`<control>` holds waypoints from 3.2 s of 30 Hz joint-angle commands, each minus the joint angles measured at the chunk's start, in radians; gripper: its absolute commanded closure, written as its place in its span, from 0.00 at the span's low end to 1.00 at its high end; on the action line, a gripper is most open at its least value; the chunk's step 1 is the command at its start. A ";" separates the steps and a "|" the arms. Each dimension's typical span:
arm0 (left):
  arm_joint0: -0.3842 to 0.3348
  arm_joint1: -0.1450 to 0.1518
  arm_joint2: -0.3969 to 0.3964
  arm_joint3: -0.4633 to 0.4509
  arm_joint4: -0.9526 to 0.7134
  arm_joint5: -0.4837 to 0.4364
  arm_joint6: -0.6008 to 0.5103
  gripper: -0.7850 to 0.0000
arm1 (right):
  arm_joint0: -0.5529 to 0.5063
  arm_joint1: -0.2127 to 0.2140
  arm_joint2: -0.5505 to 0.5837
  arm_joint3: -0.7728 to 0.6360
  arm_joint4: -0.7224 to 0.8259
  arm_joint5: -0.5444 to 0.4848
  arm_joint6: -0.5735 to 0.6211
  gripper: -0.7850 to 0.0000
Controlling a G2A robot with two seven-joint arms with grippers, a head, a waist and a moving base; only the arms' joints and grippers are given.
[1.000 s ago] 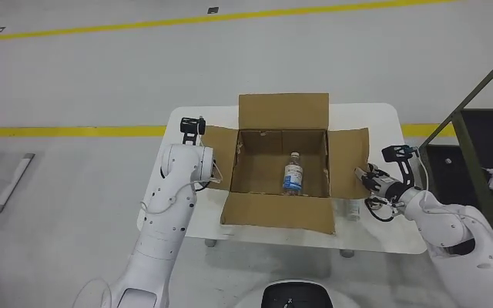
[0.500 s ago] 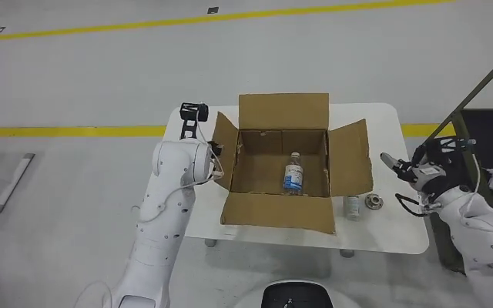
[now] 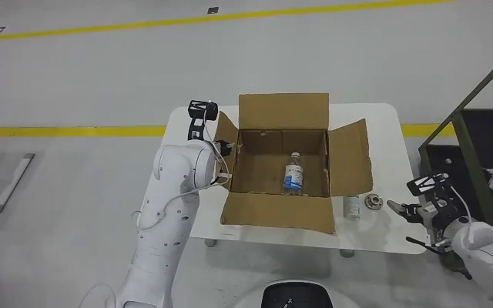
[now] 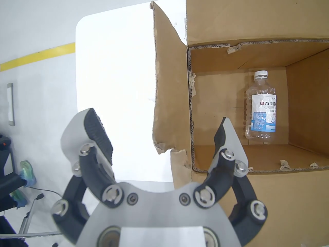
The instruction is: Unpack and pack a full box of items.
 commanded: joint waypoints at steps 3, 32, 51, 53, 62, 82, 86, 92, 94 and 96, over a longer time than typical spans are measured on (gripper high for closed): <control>0.000 0.000 0.000 0.000 0.000 0.000 0.000 0.00 | 0.000 0.000 0.000 0.000 0.001 0.001 0.000 0.00; 0.000 0.000 0.000 0.000 0.000 0.000 0.000 0.00 | 0.281 -0.030 -0.253 0.272 0.243 0.290 0.102 1.00; 0.000 0.000 0.000 0.000 0.000 0.000 0.000 0.00 | 0.282 -0.035 -0.272 0.276 0.289 0.357 0.085 0.87; 0.000 0.000 0.000 0.000 0.000 0.000 0.000 0.00 | 0.293 -0.038 -0.296 0.275 0.293 0.390 0.098 0.67; 0.000 0.000 0.000 0.000 0.000 0.000 0.000 0.00 | 0.355 -0.052 -0.382 0.343 0.276 0.523 0.097 0.24; 0.000 0.000 0.000 0.000 0.000 0.000 0.000 0.00 | 0.494 -0.074 -0.511 0.523 0.224 0.586 0.087 0.33; 0.000 0.000 0.000 0.000 0.000 0.000 0.000 0.00 | 0.509 -0.078 -0.530 0.546 0.216 0.591 0.087 0.36; 0.000 0.000 0.000 0.000 0.000 0.000 0.000 0.00 | 0.526 -0.081 -0.547 0.569 0.202 0.594 0.095 0.40; 0.000 0.000 0.000 0.000 0.000 0.000 0.000 0.00 | 0.529 -0.082 -0.549 0.575 0.200 0.597 0.097 0.53; 0.000 0.000 0.000 0.000 0.000 0.000 0.000 0.00 | 0.532 -0.083 -0.551 0.579 0.197 0.600 0.099 0.60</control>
